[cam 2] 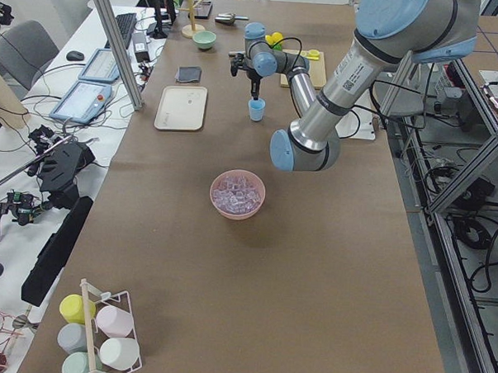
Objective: Mash ice and strawberries in cup
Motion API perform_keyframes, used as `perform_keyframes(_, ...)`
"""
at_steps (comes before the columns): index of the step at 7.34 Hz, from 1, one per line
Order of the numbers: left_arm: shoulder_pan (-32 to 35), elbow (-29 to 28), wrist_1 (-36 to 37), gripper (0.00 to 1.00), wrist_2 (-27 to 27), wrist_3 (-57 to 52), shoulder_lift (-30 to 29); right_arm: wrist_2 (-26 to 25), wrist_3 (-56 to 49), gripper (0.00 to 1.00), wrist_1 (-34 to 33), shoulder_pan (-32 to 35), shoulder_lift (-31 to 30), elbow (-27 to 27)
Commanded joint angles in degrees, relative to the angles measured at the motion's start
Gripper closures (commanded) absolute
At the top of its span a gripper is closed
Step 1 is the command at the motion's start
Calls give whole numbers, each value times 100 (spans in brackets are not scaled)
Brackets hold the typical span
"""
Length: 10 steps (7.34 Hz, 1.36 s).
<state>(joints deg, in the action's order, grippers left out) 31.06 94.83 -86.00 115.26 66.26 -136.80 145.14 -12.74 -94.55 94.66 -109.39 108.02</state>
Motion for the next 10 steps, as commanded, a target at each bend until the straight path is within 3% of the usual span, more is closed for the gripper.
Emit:
perform_keyframes(1,-12,-35,-5,29,-12,1,4,5,0,0,-2,0,-21,0)
perform_keyframes(3,84,113,30,28,-4,1,39,5,0,0,-2,0,-13,0)
perform_keyframes(5,705,970,144,28,32,-1046,1053,-3,0,0,7,0,5,9)
perform_keyframes(8,1585,1579,855,29,93,-2237,2073,-3,-9,0,15,0,-13,0)
perform_keyframes(10,2095,1924,743,28,513,-1438,3085,-3,-9,0,15,0,-21,0)
